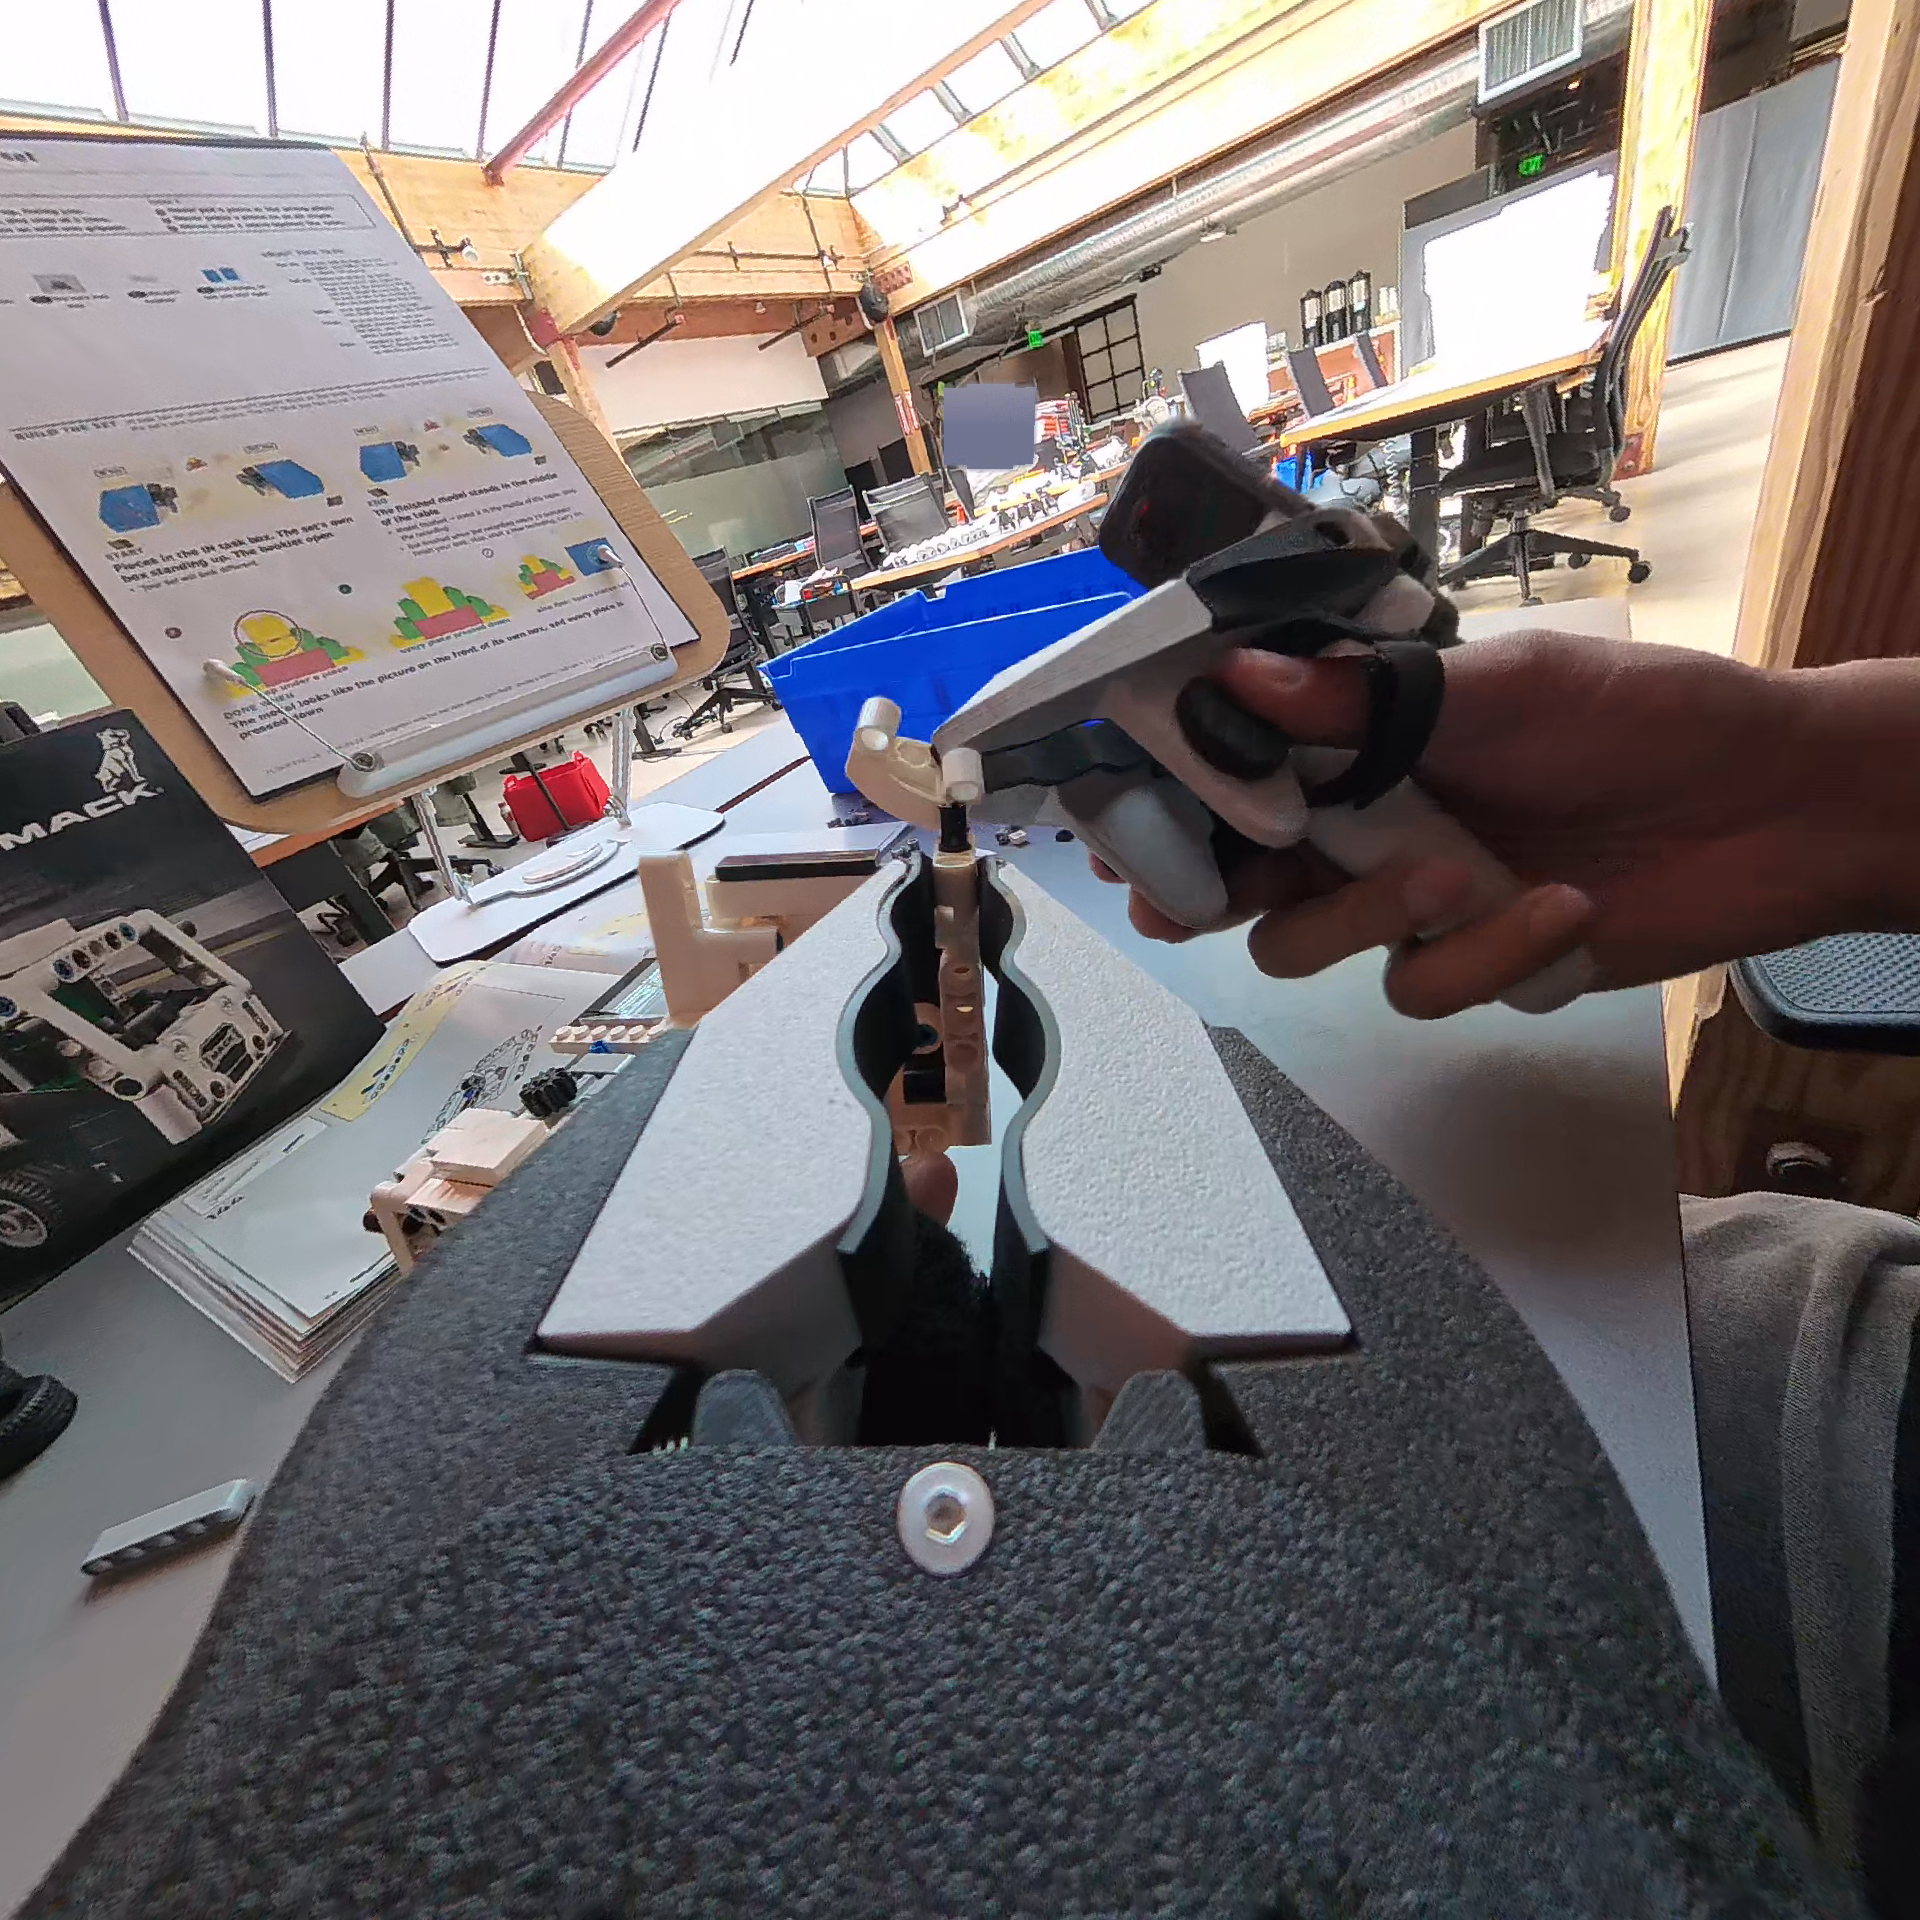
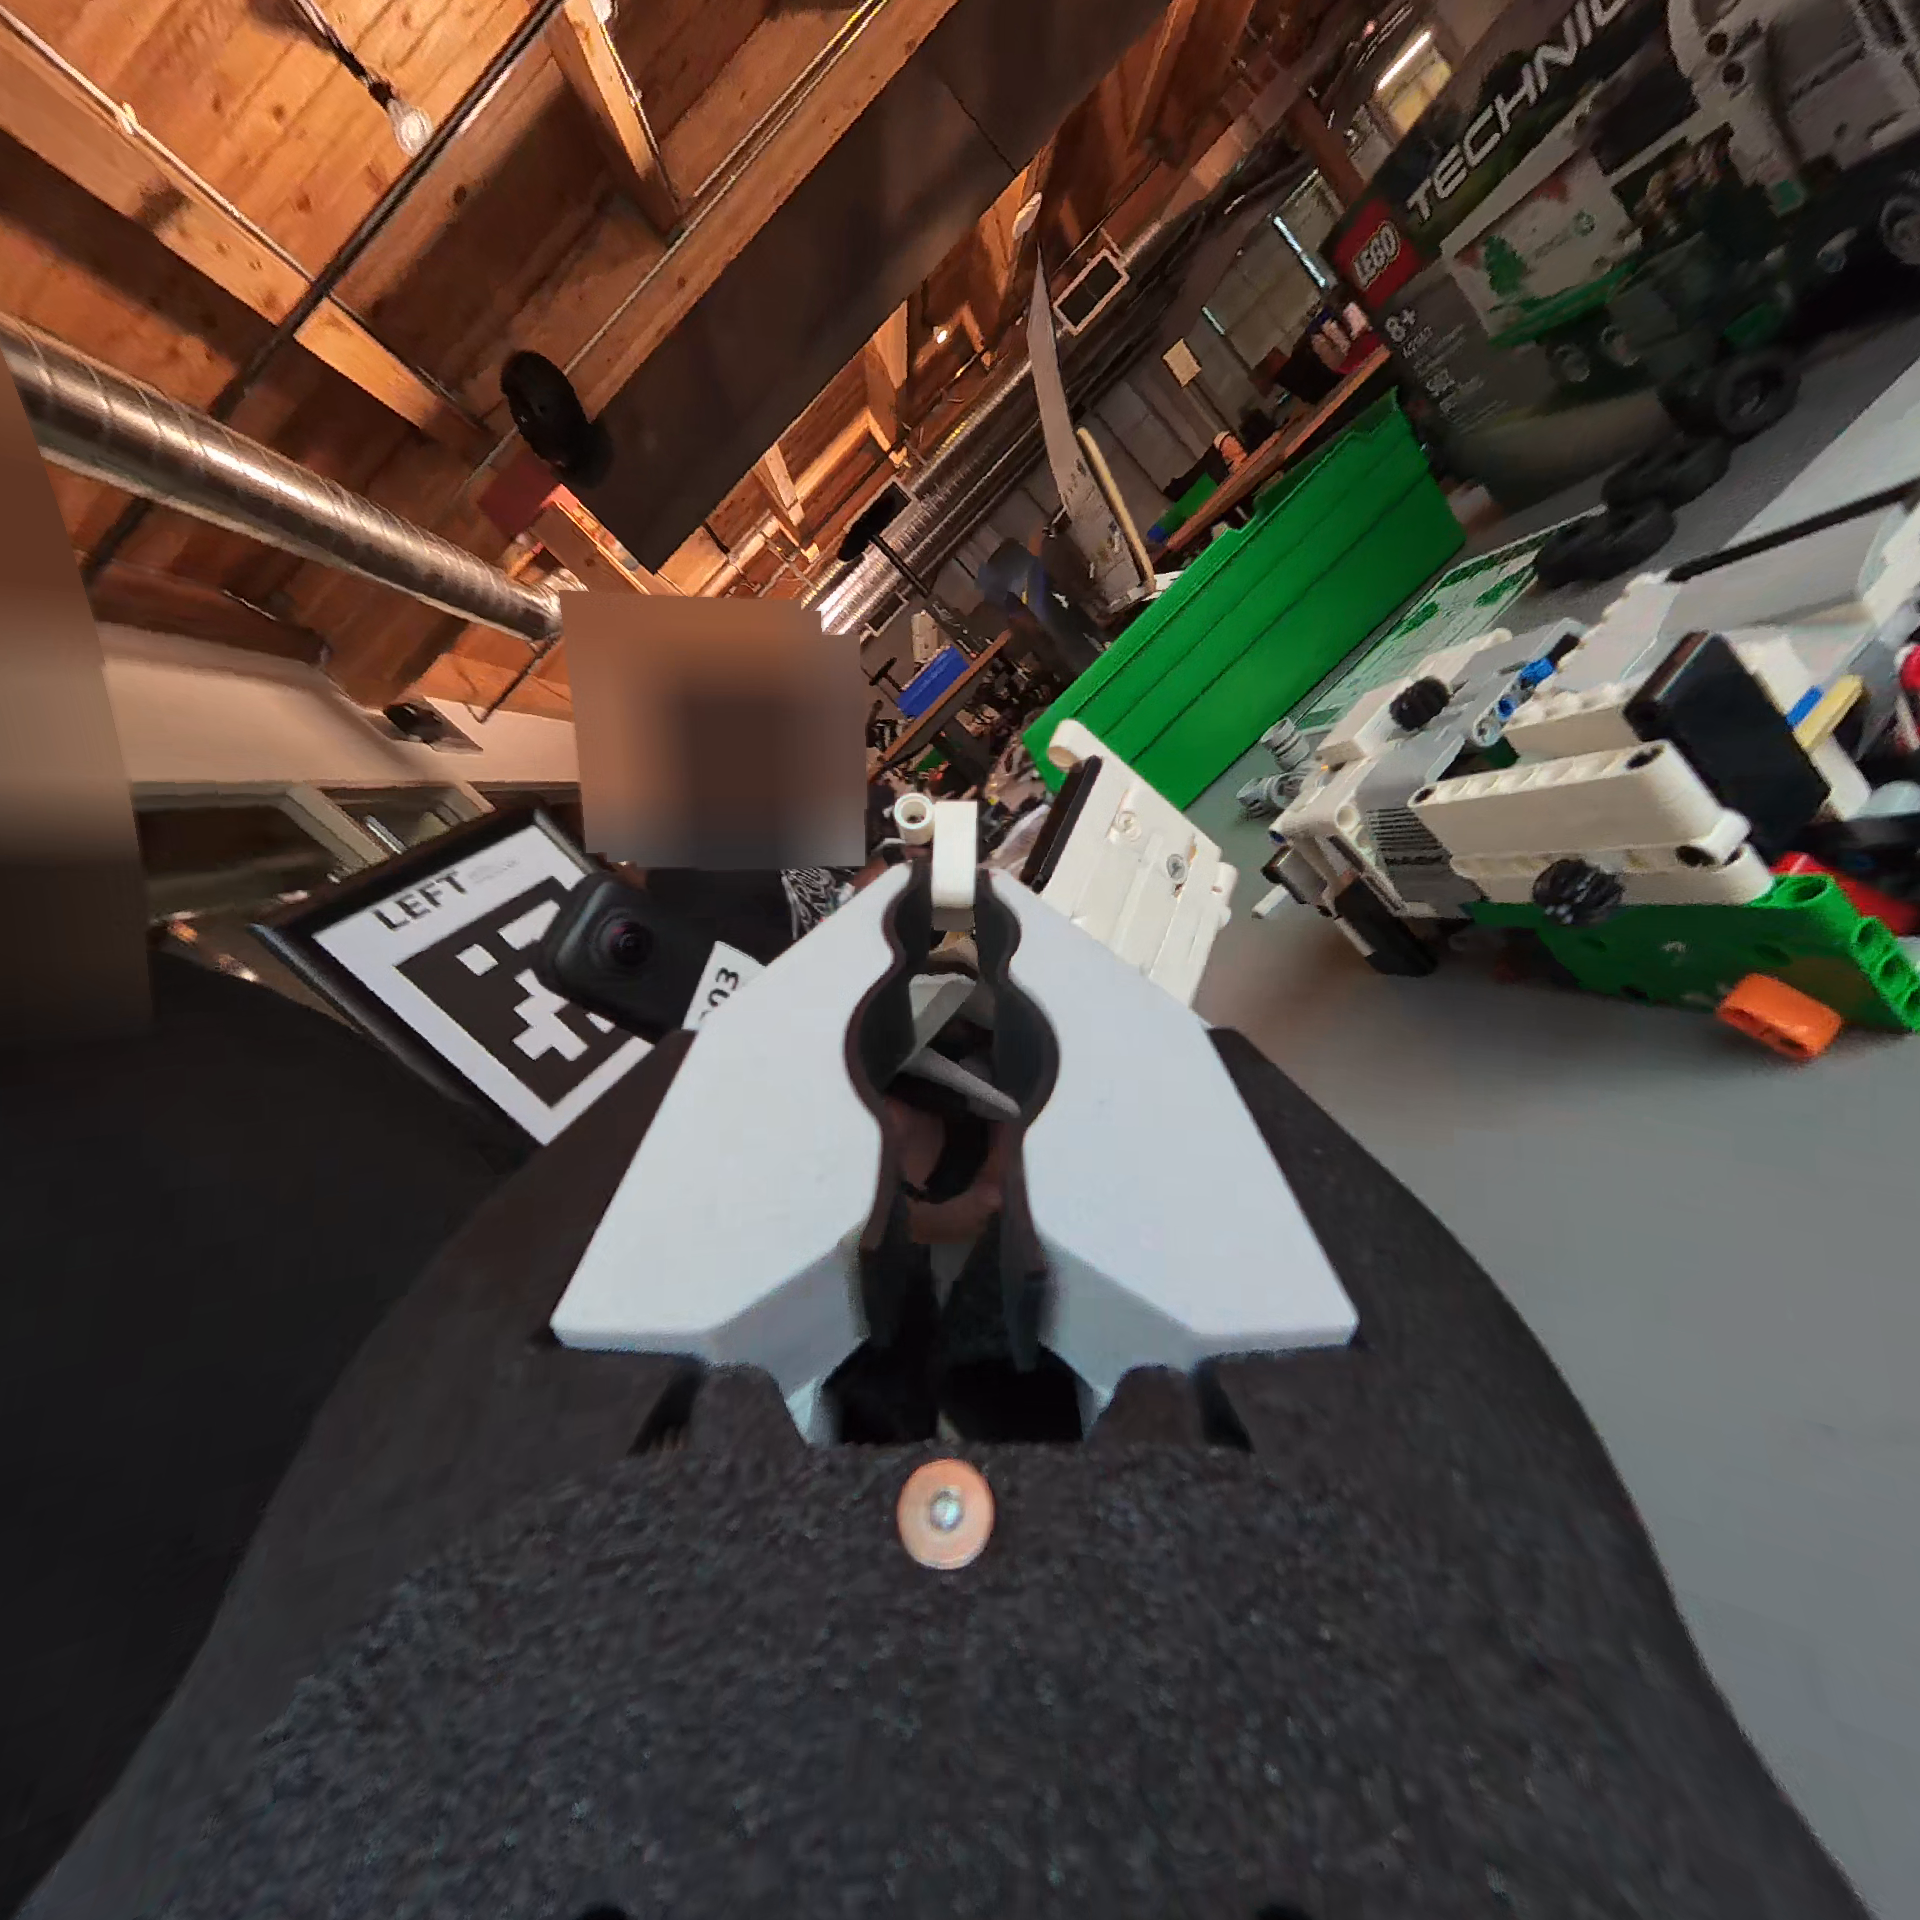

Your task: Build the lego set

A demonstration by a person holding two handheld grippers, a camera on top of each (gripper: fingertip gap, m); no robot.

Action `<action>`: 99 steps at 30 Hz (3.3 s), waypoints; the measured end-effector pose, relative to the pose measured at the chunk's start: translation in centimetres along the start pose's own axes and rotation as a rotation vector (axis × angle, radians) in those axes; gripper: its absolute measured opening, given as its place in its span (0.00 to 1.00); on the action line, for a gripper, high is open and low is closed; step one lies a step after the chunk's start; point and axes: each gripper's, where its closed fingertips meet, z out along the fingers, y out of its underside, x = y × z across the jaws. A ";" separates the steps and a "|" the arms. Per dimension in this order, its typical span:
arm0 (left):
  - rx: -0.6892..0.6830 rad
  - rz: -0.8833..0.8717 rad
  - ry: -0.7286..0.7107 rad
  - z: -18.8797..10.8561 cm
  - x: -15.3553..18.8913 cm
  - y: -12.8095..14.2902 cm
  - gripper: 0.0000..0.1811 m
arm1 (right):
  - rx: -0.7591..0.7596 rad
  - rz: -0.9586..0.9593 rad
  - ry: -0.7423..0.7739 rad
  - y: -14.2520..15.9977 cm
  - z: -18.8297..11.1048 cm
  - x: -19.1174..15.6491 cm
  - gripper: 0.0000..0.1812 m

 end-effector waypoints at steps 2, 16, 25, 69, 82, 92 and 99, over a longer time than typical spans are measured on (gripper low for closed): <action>0.000 -0.002 0.008 0.0 0.1 0.0 0.03 | -0.025 -0.093 0.027 0.0 0.1 -0.1 0.04; -0.005 0.006 -0.019 0.0 -0.1 0.1 0.04 | -0.461 -1.125 0.646 -1.3 -3.0 3.3 0.04; -0.055 0.083 -0.051 0.3 0.0 0.8 0.03 | -1.051 -1.396 0.963 2.0 -10.5 7.6 0.04; -0.068 0.114 -0.022 0.5 0.6 1.0 0.03 | -0.535 -0.306 0.766 5.8 -12.2 7.5 0.12; -0.069 0.121 -0.019 0.5 0.7 1.0 0.03 | -0.510 -0.251 0.821 5.3 -13.5 8.3 0.05; -0.069 0.124 -0.019 0.5 0.8 1.0 0.03 | -0.535 -0.326 0.767 5.1 -13.0 7.5 0.05; -0.068 0.127 -0.019 0.5 0.8 1.0 0.03 | -0.619 -0.480 0.694 3.5 -14.5 6.9 0.14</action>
